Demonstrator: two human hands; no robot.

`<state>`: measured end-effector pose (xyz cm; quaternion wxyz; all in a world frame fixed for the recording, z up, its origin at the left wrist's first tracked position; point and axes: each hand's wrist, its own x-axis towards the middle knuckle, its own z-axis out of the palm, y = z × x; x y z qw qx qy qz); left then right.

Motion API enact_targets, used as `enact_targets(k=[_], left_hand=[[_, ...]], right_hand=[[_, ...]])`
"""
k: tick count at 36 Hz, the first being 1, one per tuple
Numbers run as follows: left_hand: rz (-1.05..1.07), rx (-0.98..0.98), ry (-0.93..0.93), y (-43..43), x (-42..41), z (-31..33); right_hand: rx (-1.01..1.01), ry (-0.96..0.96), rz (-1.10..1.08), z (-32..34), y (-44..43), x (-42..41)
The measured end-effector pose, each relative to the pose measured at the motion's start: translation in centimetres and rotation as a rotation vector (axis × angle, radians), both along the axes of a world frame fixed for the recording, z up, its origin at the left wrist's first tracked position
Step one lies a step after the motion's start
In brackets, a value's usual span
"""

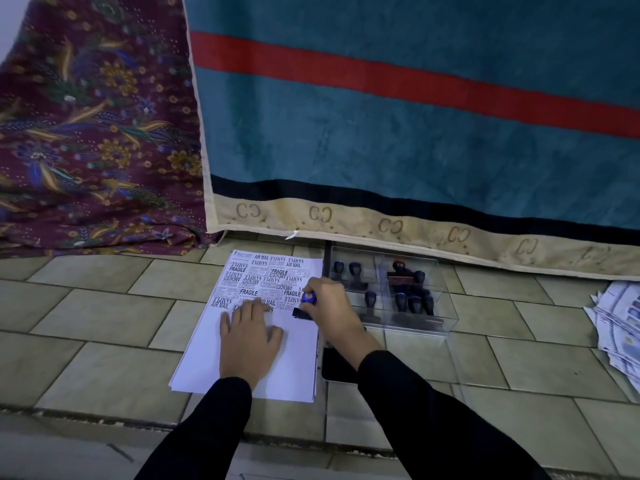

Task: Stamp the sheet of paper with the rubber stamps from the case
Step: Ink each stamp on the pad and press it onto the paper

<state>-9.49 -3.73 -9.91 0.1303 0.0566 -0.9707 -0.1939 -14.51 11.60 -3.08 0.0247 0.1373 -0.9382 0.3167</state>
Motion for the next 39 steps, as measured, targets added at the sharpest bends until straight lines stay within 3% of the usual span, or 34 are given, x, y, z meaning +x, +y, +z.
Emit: enact_targets(k=[4, 9, 16, 24, 35, 39], left_hand=[[-0.007, 0.02, 0.0, 0.0, 0.1, -0.1], [-0.009, 0.027, -0.022, 0.0, 0.1, 0.1], [-0.005, 0.019, -0.022, 0.0, 0.0, 0.1], [0.0, 0.025, 0.001, 0.0, 0.0, -0.1], [-0.013, 0.033, -0.032, 0.0, 0.3, 0.8], [-0.023, 0.078, -0.042, -0.1, 0.3, 0.8]], right_hand=[[-0.298, -0.016, -0.191, 2.2, 1.8, -1.9], [-0.456, 0.133, -0.358, 4.6, 6.1, -5.3], [-0.219, 0.143, -0.398, 3.4, 10.2, -8.3], [0.106, -0.008, -0.351, 1.5, 10.1, -9.2], [0.312, -0.135, -0.282, 2.2, 8.7, -9.0], [0.277, -0.11, -0.307, 3.5, 8.6, -8.3]])
